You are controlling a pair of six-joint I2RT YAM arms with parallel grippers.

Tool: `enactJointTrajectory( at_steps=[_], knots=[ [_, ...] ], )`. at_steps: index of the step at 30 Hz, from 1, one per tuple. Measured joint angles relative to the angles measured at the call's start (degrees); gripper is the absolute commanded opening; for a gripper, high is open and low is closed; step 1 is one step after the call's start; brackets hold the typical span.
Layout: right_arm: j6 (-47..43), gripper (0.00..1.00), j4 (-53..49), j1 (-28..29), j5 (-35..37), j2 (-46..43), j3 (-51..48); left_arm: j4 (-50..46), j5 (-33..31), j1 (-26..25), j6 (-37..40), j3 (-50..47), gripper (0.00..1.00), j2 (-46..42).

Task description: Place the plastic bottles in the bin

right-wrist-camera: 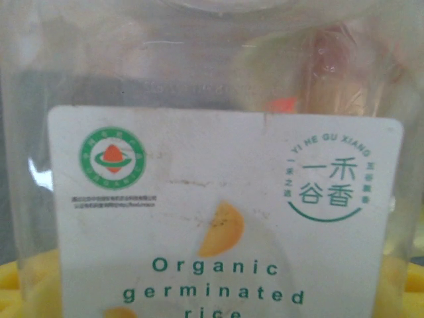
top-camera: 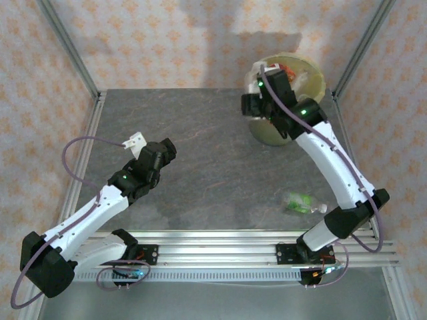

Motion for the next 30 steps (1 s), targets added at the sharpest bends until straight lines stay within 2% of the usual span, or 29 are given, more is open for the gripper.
enactJointTrajectory(
  at_steps=[6, 13, 17, 23, 26, 30],
  knots=[
    [-1.6, 0.55, 0.0, -7.4, 4.9, 5.2, 7.1, 0.0, 0.0, 0.0, 0.0, 0.0, 1.00, -0.1],
    [-2.0, 0.58, 0.4, -8.5, 12.5, 13.6, 15.3, 0.0, 0.1, 0.0, 0.0, 0.0, 1.00, -1.0],
    [-1.9, 0.60, -0.8, -10.1, 16.1, 20.6, 24.0, 0.0, 0.2, 0.0, 0.0, 0.0, 1.00, -1.1],
    [-0.2, 0.63, -4.2, -12.9, 17.3, 28.3, 33.2, 0.0, 0.2, 0.0, 0.0, 0.0, 1.00, -1.1],
    [1.2, 0.64, -5.5, -13.6, 17.4, 29.9, 33.5, 0.0, 0.2, 0.0, 0.0, 0.0, 1.00, -1.1],
    [3.9, 0.69, -7.4, -14.3, 16.7, 30.9, 33.5, 0.0, 0.2, 0.0, 0.0, 0.0, 1.00, -1.1]
  ],
)
